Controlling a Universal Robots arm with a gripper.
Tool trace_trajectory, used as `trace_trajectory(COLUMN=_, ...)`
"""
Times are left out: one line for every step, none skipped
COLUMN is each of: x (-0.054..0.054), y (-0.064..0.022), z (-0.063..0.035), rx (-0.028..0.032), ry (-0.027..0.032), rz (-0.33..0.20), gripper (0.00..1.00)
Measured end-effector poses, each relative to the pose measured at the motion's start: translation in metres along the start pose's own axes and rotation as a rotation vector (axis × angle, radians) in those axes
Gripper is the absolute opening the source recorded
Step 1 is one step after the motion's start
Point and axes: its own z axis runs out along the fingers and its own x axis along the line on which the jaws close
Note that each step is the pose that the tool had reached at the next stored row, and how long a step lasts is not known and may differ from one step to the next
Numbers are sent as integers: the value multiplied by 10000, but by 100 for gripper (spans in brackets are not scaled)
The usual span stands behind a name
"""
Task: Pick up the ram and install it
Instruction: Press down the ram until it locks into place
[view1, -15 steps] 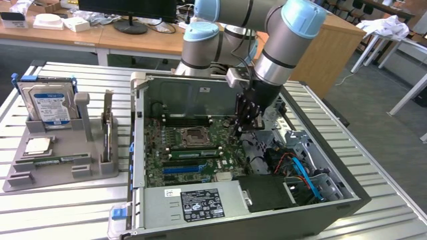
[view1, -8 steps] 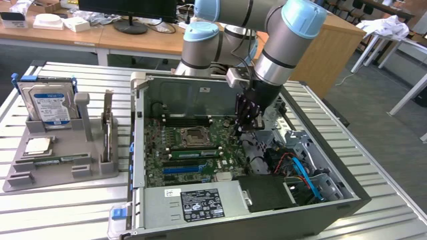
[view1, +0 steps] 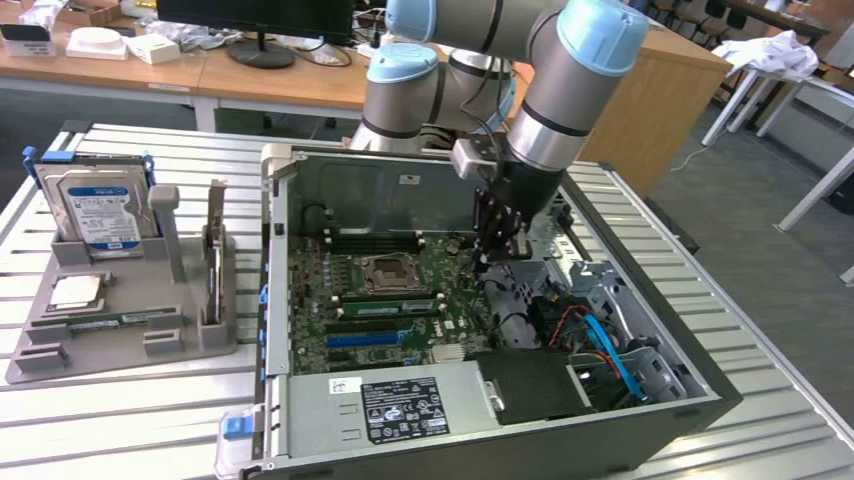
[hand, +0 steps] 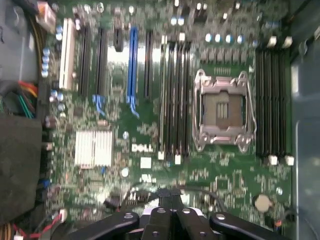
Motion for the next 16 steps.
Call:
trace_trajectory(x=0, y=2, z=1, rx=174, ry=1, rz=-2, gripper=10)
trace_trajectory(x=0, y=3, z=2, rx=364, ry=2, rz=-5, gripper=10)
trace_trajectory(x=0, y=5, z=3, rx=530, ry=4, rz=-7, gripper=10)
trace_trajectory(x=0, y=7, z=5, rx=700, ry=5, rz=-9, gripper=10)
trace_trajectory(x=0, y=7, z=6, rx=832, ry=5, rz=-11, gripper=10)
trace_trajectory(x=0, y=7, z=7, rx=847, ry=4, rz=-12, gripper=10)
trace_trajectory(x=0, y=7, z=7, rx=848, ry=4, rz=-12, gripper=10)
trace_trajectory(x=0, y=7, z=7, rx=848, ry=5, rz=-12, gripper=10)
trace_trajectory(x=0, y=7, z=6, rx=848, ry=6, rz=-13, gripper=10)
trace_trajectory(x=0, y=7, z=6, rx=848, ry=6, rz=-12, gripper=10)
trace_trajectory(x=0, y=7, z=6, rx=848, ry=6, rz=-10, gripper=10)
trace_trajectory(x=0, y=7, z=6, rx=848, ry=6, rz=3, gripper=10)
trace_trajectory(x=0, y=7, z=6, rx=848, ry=7, rz=37, gripper=10)
trace_trajectory(x=-1, y=7, z=7, rx=850, ry=6, rz=126, gripper=10)
trace_trajectory(x=0, y=6, z=17, rx=860, ry=-2, rz=817, gripper=10)
trace_trajectory(x=0, y=5, z=27, rx=870, ry=-3, rz=1530, gripper=10)
